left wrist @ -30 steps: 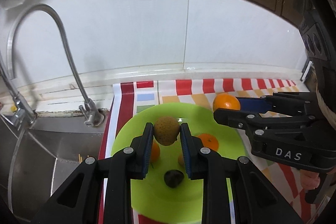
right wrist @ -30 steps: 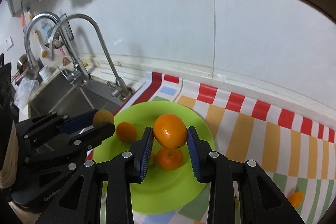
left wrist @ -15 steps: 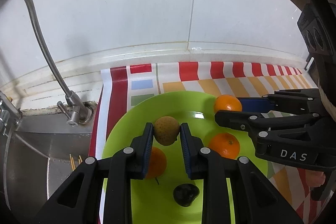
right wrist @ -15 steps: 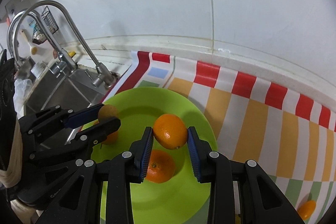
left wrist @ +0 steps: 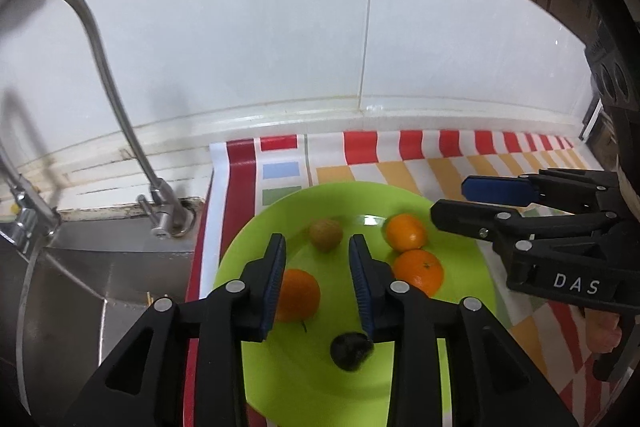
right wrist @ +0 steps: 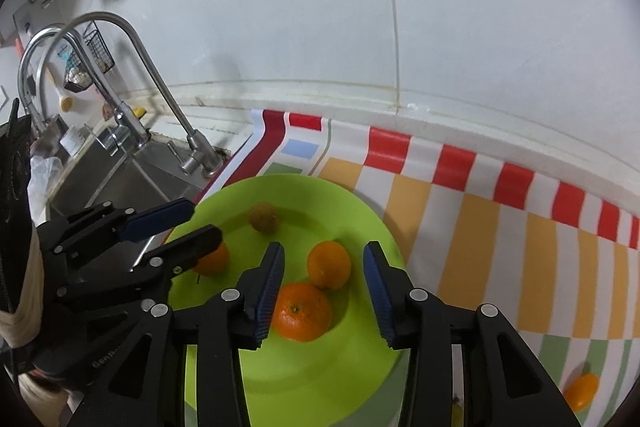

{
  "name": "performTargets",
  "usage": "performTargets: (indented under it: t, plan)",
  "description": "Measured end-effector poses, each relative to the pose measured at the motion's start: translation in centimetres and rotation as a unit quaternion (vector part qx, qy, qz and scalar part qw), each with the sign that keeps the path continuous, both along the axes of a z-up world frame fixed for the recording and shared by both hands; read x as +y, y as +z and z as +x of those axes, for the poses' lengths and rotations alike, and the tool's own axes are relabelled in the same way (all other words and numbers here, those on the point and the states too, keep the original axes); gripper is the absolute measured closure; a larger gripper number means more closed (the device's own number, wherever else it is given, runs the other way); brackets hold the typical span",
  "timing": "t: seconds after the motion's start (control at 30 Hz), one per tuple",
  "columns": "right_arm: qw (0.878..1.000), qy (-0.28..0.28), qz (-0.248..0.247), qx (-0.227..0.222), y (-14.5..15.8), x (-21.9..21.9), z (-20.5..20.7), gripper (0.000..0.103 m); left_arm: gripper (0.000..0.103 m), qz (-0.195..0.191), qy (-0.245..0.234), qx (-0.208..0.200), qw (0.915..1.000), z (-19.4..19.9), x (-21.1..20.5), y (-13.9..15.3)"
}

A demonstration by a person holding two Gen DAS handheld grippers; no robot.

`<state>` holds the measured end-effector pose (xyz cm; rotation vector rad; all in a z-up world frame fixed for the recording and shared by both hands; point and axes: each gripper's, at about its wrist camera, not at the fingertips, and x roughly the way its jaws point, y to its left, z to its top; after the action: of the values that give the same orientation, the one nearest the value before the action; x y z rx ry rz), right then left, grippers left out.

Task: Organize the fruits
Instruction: 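Withdraw both grippers from the plate toward the remaining fruits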

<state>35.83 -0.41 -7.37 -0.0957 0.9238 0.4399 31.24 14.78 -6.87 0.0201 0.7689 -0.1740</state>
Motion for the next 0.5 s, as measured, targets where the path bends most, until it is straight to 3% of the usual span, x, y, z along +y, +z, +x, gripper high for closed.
performTargets:
  t: [0.17, 0.27, 0.37, 0.5]
  plan:
    - [0.999, -0.006, 0.001, -0.041, 2.3, -0.8, -2.5, 0.061, 0.06, -0.012, 0.006, -0.033, 0.9994, -3.1, -0.4, 2.3]
    - [0.998, -0.009, 0.011, -0.057, 3.8, -1.4, -4.2, 0.061, 0.05, -0.019, 0.01, -0.05, 0.9985, -4.9, -0.7, 3.8]
    - [0.997, -0.017, 0.019, -0.07, 4.8, -2.2, -5.9, 0.052, 0.047, -0.021, 0.02, -0.065, 0.9975, -6.7, -0.9, 5.0]
    - [0.995, -0.028, 0.016, -0.091, 6.1, -3.1, -8.0, 0.052, 0.039, -0.024, 0.032, -0.078, 0.9962, -8.7, -1.5, 5.9]
